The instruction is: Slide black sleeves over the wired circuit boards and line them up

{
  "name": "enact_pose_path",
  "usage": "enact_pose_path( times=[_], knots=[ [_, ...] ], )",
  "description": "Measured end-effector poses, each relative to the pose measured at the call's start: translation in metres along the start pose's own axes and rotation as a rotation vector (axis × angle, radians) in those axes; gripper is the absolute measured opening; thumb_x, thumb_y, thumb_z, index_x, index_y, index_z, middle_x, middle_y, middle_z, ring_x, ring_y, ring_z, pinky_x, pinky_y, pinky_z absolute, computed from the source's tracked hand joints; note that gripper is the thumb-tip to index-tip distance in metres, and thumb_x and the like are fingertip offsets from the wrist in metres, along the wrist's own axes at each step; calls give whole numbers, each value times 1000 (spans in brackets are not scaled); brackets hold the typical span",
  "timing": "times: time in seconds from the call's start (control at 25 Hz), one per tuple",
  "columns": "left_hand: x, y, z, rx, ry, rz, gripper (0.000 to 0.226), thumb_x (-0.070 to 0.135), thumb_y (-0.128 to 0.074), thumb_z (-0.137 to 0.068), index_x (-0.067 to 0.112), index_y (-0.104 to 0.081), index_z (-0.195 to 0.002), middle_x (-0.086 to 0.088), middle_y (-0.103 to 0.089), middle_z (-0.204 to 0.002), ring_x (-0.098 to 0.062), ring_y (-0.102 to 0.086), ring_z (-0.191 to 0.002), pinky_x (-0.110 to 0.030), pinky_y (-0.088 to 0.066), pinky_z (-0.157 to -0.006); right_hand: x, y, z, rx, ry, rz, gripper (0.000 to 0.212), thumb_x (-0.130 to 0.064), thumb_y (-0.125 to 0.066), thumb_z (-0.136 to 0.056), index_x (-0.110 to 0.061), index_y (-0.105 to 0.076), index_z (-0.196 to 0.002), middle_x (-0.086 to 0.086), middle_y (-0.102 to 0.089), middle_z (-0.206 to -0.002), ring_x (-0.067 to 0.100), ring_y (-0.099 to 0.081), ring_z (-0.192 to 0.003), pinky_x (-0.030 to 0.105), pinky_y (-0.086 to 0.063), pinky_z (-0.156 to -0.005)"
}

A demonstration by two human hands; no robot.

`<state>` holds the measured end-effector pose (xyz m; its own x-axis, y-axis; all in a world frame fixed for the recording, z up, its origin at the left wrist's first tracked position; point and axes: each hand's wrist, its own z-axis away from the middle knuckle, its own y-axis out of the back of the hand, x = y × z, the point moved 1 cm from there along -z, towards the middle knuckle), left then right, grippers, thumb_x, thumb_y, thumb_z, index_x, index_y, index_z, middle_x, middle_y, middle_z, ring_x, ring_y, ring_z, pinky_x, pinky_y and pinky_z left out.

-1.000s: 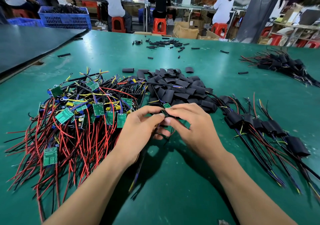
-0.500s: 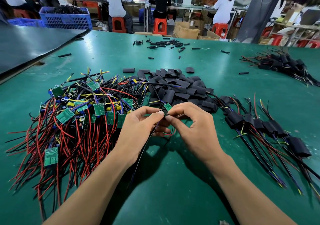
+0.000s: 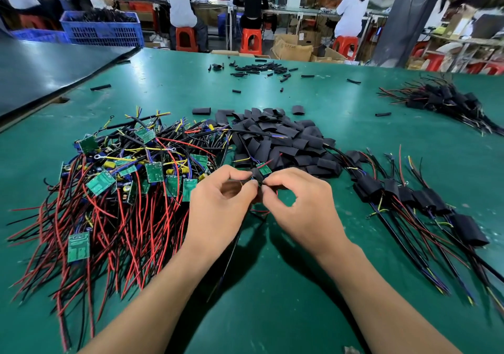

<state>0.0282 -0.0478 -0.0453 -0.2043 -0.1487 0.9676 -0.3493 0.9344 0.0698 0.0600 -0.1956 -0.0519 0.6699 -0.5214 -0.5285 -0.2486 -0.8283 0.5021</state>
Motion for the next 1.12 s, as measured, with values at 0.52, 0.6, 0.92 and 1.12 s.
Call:
enact_pose_path(
  times=[0.52, 0.6, 0.92, 1.12],
  knots=[
    [-1, -3, 5, 52, -138, -129, 28, 3, -77, -81, 30, -71, -81, 22, -74, -82, 2, -70, -75, -13, -53, -75, -3, -7, 1, -158, -306, -64, 12, -24, -59, -83, -17, -68, -79, -4, -67, -73, 12, -60, -68, 31, -52, -68],
    [-1, -3, 5, 42, -165, -148, 27, 4, -76, -82, 30, -73, -87, 23, -74, -85, 0, -71, -79, -17, -55, -79, -3, -5, 0, -81, -220, -27, 12, -24, -62, -85, -18, -72, -81, -6, -69, -77, 9, -62, -71, 23, -51, -69],
    [-7, -1, 1, 0, -202, -191, 21, 4, -77, -82, 20, -78, -95, 33, -70, -84, 5, -70, -81, -19, -56, -82, 1, 4, -2, -72, 9, 106, 14, -21, -66, -89, -10, -75, -92, 0, -74, -90, 15, -66, -83, 34, -54, -80],
    [-8, 0, 1, 4, -202, -169, 20, 5, -78, -82, 18, -78, -97, 24, -73, -86, 4, -71, -82, -19, -56, -81, 5, 4, -4, -95, 33, 61, 10, -14, -66, -92, -9, -74, -93, 0, -73, -93, 11, -64, -86, 26, -50, -81]
  ],
)
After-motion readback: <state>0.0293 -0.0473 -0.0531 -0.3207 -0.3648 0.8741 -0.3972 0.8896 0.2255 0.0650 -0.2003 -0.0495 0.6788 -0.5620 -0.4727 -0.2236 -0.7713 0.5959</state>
